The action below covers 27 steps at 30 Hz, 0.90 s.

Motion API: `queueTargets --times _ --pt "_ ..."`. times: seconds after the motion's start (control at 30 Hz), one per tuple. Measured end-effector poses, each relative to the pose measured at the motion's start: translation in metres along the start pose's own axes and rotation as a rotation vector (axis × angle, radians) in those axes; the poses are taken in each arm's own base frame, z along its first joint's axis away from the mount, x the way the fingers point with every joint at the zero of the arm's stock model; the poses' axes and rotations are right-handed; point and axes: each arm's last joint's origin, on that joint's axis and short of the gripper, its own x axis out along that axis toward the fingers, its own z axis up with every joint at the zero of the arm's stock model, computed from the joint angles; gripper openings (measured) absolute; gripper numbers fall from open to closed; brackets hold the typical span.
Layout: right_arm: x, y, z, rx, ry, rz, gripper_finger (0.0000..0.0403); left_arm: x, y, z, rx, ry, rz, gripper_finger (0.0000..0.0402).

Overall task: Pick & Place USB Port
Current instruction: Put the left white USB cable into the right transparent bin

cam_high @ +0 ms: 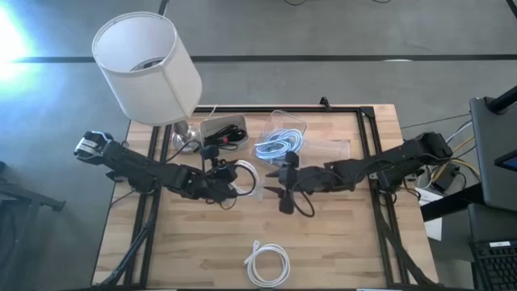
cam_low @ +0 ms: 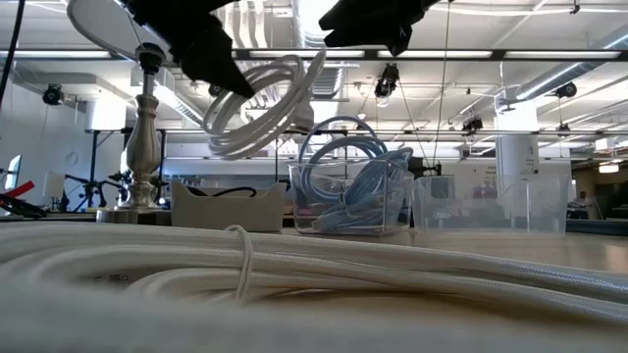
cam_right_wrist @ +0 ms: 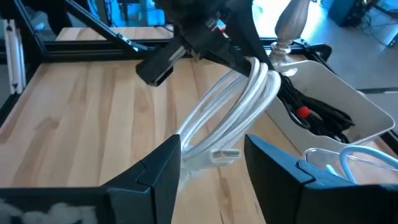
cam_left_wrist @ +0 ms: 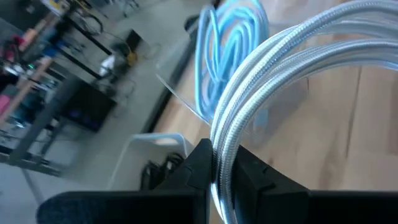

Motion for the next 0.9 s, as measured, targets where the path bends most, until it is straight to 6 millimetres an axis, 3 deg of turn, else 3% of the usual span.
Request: queueTargets --times 0.4,0.63,0.9 --pt "0.004 -0.007 -0.001 0.063 -0.06 -0.02 0.0198 0.01 -0.014 0.02 0.004 -0.167 0.044 0.0036" --pt "0.005 -0.012 -0.006 0.095 -0.074 -0.161 0.0199 0.019 -0.031 0.023 0.089 -0.2 0.087 0.0036" --pt "0.005 -0.015 -0.012 0.106 -0.029 -0.24 0.0199 0.015 -0.033 0.026 0.107 -0.226 0.099 0.0036"
